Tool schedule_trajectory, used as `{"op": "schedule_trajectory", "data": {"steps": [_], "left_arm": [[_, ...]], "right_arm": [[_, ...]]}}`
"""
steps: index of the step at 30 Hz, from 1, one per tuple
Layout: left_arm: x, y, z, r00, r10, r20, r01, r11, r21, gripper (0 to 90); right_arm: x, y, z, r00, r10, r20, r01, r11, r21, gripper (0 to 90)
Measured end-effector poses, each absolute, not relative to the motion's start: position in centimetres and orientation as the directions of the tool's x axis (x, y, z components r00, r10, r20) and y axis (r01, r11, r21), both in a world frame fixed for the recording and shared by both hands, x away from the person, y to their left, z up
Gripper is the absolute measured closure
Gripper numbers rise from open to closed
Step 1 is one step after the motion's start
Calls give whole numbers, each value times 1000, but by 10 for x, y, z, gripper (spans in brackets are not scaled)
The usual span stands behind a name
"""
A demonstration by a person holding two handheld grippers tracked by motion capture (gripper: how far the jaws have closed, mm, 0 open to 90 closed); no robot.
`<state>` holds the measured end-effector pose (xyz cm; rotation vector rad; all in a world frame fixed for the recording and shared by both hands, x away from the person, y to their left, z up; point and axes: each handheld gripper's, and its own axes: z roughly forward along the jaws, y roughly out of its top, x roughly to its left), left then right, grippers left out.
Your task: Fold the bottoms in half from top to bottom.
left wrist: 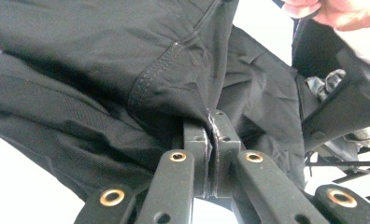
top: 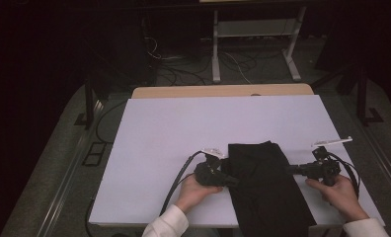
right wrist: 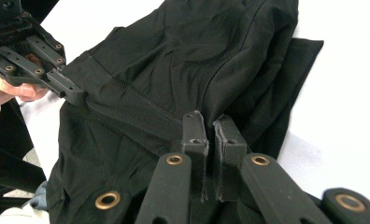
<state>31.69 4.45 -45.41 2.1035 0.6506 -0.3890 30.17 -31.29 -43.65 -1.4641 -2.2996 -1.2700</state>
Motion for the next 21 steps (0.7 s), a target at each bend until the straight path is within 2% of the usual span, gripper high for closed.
{"op": "schedule_trajectory", "data": {"steps": [6,10,17,21], "left_arm": [[317,45,-455,814,309,-491,579,-482,657,862],[317,44,-456,815,309,-490,578,-487,655,861],[317,43,-456,815,306,-492,578,-487,655,860],[316,43,-456,818,302,-490,574,-483,661,860]], "right_arm": [[302,-310,-439,-505,694,513,816,190,546,819],[301,-309,-438,-506,719,476,807,200,556,747],[300,-309,-433,-515,738,437,778,187,600,477],[300,-308,-430,-535,734,419,757,196,624,275]]}}
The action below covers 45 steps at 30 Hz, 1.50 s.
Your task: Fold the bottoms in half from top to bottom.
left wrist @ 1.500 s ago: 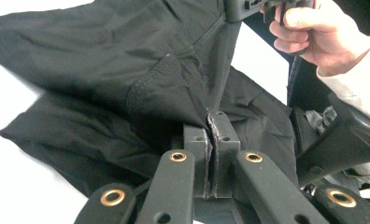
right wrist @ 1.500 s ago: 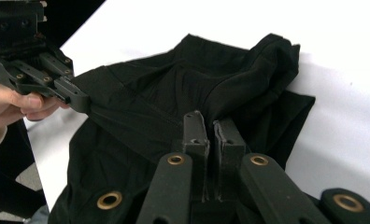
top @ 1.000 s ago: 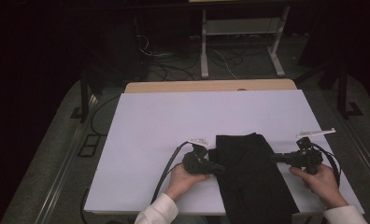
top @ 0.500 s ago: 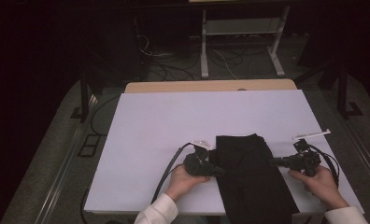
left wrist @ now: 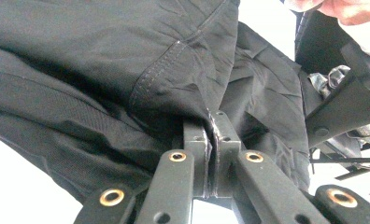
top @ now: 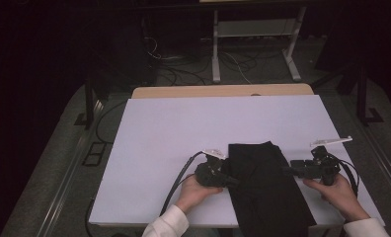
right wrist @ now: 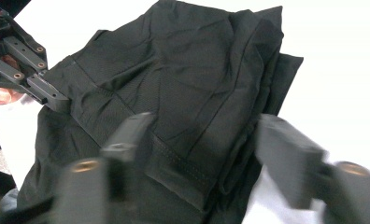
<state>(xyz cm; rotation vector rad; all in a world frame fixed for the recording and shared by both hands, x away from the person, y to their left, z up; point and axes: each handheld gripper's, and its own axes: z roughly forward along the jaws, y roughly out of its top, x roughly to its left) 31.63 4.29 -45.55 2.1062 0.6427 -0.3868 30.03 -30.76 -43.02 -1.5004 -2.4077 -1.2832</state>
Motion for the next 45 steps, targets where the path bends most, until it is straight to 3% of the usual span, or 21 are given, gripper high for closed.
{"op": "schedule_trajectory", "data": {"steps": [7,33,45], "left_arm": [[316,42,-456,818,304,-489,574,-485,659,859],[316,41,-457,819,308,-483,572,-488,659,855],[316,40,-458,815,313,-487,578,-490,652,852]], "right_arm": [[304,-307,-423,-557,738,382,712,187,677,0],[352,-292,-396,-580,734,353,686,206,698,13],[381,-282,-401,-575,732,366,706,217,674,14]]}}
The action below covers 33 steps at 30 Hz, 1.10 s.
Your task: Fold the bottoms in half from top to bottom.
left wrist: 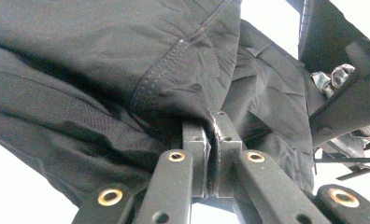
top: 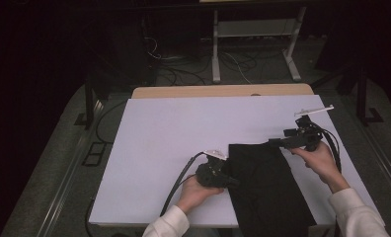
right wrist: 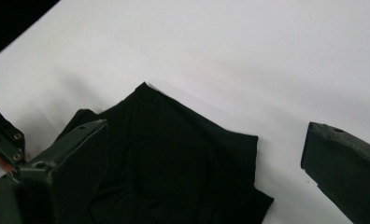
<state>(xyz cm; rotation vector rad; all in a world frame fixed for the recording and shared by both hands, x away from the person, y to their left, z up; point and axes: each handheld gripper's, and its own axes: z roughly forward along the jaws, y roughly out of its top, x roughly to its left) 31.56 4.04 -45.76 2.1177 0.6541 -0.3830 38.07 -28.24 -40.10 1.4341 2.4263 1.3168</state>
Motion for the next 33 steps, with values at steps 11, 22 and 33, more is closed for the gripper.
{"op": "schedule_trajectory", "data": {"steps": [11,22,33], "left_arm": [[316,41,-458,814,314,-490,580,-489,651,851],[316,40,-459,813,316,-489,581,-492,649,851],[316,40,-459,813,316,-489,581,-491,649,851]], "right_arm": [[401,-279,-407,-563,739,369,724,227,652,14],[414,-280,-423,-532,748,396,757,211,618,14],[418,-272,-435,-532,739,412,778,235,583,43]]}}
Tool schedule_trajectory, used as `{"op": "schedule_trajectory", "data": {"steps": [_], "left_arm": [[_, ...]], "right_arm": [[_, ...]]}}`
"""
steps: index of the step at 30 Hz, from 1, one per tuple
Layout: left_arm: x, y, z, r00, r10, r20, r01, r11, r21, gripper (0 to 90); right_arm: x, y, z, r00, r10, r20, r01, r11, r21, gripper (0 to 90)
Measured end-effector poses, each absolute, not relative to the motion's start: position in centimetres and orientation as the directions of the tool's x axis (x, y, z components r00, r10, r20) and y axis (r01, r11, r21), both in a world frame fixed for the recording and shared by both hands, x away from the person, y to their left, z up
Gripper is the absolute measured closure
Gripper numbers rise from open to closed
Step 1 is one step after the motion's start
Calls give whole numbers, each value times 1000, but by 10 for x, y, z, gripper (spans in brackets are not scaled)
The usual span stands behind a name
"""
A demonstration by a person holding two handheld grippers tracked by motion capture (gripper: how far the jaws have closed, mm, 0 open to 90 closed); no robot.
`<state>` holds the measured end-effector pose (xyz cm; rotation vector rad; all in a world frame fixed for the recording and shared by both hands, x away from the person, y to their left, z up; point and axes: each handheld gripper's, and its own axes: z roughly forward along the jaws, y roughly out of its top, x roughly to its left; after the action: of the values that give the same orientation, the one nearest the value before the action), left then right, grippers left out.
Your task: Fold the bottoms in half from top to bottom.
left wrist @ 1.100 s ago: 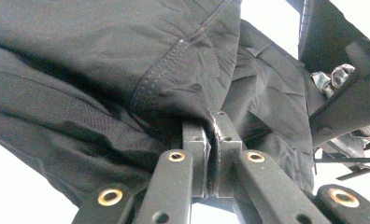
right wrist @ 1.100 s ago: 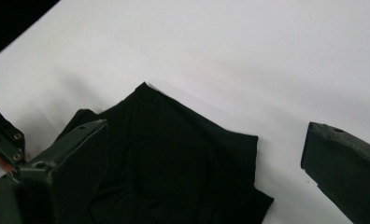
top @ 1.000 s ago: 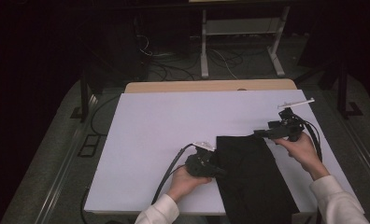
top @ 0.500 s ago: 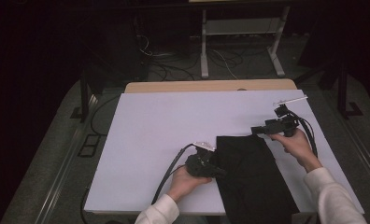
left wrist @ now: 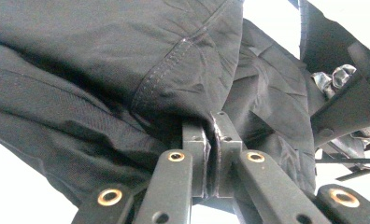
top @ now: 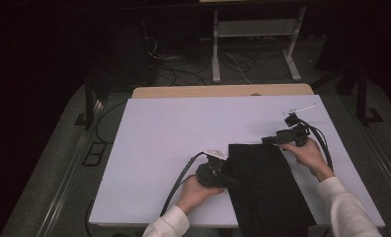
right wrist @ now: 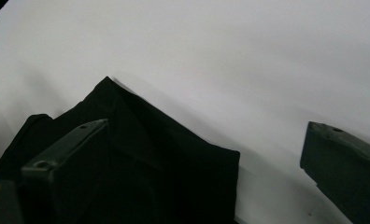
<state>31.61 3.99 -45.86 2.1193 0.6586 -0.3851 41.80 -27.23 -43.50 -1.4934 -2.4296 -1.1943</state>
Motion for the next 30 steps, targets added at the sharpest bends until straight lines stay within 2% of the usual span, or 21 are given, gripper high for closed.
{"op": "schedule_trajectory", "data": {"steps": [8,11,16,19,24,30], "left_arm": [[316,39,-459,813,314,-491,581,-491,649,851],[316,39,-460,813,313,-491,581,-491,649,851],[316,39,-460,813,313,-491,581,-491,649,851],[316,39,-460,813,312,-491,581,-492,649,851],[316,39,-460,814,312,-490,580,-493,648,850],[316,38,-461,813,313,-490,580,-496,646,849]], "right_arm": [[420,-268,-443,-531,729,432,800,262,540,81],[421,-267,-444,-537,717,444,800,266,537,140],[422,-266,-446,-548,701,457,798,275,536,178],[422,-266,-447,-554,687,470,799,279,533,270],[422,-267,-448,-563,670,484,799,292,525,338],[419,-268,-447,-583,645,495,792,314,524,502]]}}
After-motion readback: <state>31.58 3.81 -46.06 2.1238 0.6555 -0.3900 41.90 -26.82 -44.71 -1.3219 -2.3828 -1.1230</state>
